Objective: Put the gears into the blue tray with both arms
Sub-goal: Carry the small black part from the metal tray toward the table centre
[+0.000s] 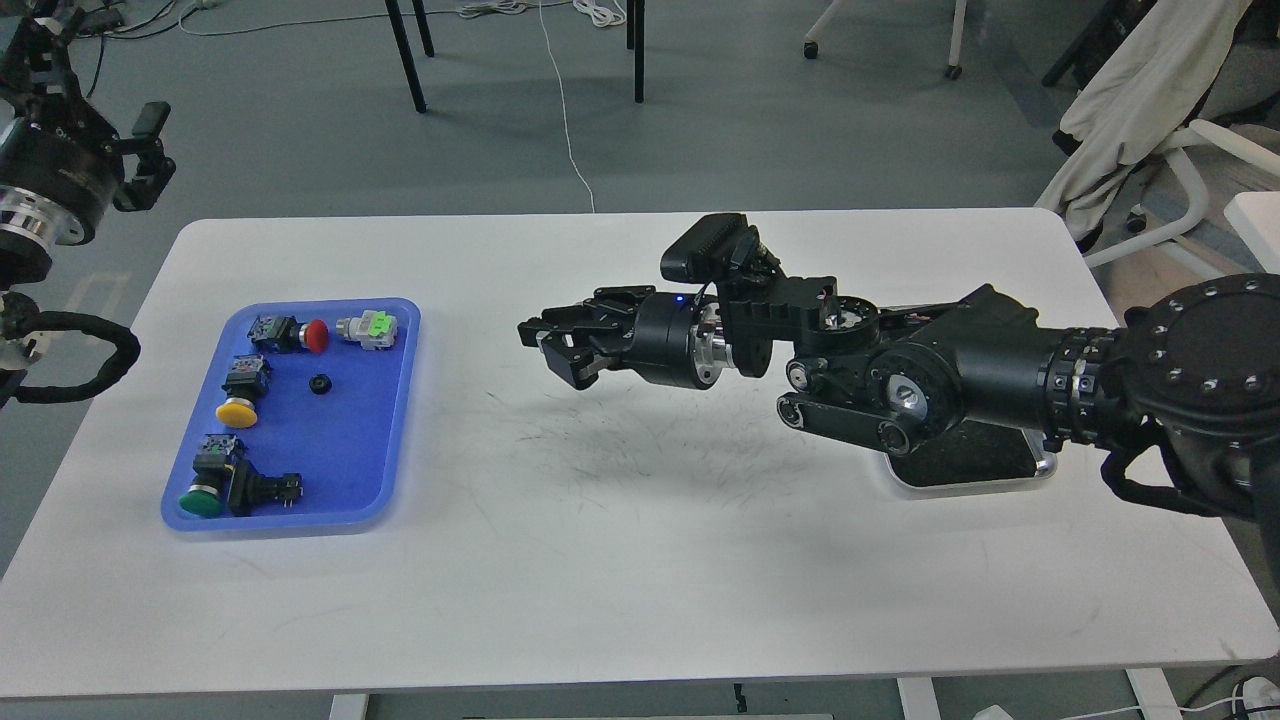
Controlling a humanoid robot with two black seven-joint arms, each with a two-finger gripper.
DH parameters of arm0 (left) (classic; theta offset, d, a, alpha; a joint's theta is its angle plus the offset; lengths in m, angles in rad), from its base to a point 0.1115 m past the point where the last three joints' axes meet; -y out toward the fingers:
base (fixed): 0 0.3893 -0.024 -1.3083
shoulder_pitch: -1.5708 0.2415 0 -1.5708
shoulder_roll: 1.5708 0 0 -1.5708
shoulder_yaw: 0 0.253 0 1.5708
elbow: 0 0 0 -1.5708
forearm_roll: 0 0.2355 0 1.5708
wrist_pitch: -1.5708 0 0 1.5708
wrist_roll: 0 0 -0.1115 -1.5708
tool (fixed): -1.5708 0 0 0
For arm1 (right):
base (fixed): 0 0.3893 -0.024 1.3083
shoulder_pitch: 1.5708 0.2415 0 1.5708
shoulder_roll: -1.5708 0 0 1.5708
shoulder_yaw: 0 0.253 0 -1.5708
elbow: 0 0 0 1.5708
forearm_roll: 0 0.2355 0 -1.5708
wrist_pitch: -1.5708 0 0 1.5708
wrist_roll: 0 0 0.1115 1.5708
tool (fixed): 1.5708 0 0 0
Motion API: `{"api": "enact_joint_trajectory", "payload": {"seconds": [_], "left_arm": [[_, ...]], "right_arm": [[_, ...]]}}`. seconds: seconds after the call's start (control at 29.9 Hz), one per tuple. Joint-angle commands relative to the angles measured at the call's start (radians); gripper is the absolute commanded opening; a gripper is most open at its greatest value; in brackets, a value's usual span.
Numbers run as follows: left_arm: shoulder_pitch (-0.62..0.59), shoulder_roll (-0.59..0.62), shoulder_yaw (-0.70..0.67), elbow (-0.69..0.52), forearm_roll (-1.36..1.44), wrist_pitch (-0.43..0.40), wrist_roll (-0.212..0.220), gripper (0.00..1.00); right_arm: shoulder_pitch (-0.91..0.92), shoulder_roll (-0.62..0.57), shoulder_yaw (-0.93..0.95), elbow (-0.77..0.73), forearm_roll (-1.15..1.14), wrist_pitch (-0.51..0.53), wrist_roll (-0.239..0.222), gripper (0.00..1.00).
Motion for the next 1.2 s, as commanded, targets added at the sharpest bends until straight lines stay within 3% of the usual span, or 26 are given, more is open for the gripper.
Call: {"api": "enact_joint_trajectory", "payload": {"seconds": [0.0,0.4,0.77,1.17], "left_arm": [[0.000,0.008,0.000,-0.002,0.000,-0.001,0.000,0.98],[0.006,0.080,0.000,-0.071,-0.012,0.002,0.000,0.98],[0.006,0.114,0.000,-0.106,-0.012,0.004,0.000,0.98],[0.009,0.135,0.002,-0.126,-0.012,0.007,0.000,0.98]], "right_arm": [[-0.034,0.000,-0.002,-0.016,-0.028,-0.017,0.019,0.01],[-0.155,0.000,0.000,-0.105,-0.161,-0.107,0.037,0.01],[-0.206,0.000,-0.008,-0.099,-0.332,-0.132,0.037,0.01],[-0.223,0.000,-0.012,-0.102,-0.338,-0.121,0.037,0.02]]}}
